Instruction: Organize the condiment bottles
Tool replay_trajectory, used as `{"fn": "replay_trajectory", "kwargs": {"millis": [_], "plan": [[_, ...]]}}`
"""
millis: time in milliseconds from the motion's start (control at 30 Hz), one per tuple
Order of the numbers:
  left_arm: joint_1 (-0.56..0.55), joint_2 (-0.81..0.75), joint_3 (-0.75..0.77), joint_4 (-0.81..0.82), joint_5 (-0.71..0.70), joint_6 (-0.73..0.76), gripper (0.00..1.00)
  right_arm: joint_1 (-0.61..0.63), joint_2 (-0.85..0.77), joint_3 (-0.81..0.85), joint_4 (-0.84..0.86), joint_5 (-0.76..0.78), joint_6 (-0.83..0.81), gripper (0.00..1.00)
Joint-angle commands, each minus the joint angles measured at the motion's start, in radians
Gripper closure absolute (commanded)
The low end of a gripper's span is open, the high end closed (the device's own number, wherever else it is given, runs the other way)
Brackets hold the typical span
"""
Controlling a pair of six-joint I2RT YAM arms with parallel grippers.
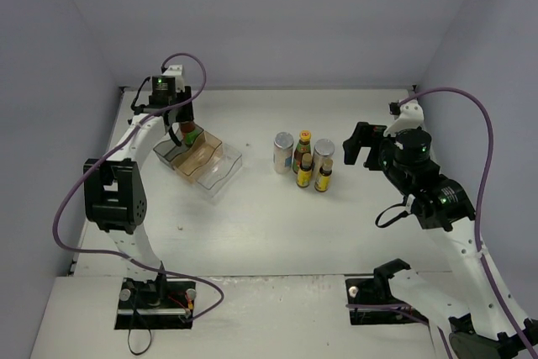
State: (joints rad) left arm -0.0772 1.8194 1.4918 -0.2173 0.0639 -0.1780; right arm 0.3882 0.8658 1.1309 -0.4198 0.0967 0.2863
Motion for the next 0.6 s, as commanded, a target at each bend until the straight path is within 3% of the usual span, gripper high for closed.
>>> {"fn": "replay_trajectory", "kwargs": {"millis": [0,100,133,267,567], "plan": [[0.004,-0.058,0.025,0.153,0.017,0.012,0.91,0.008,-0.004,-0.005,0.070,0.000,0.004,0.00],[0.002,-0.057,0.025,0.156,0.020,0.011,0.66,0.008,-0.004,-0.010,0.072,-0.003,0.002,0.00],[0.002,-0.058,0.025,0.157,0.020,0.011,0.52,0.008,-0.004,-0.010,0.072,-0.005,0.001,0.00],[0.002,-0.086,0.031,0.131,0.011,0.011,0.28,0.008,-0.005,-0.005,0.072,-0.014,-0.001,0.00],[-0.015,-0.221,0.199,-0.077,0.013,-0.003,0.24,0.008,-0.014,0.023,0.064,-0.002,-0.015,0.00]]}}
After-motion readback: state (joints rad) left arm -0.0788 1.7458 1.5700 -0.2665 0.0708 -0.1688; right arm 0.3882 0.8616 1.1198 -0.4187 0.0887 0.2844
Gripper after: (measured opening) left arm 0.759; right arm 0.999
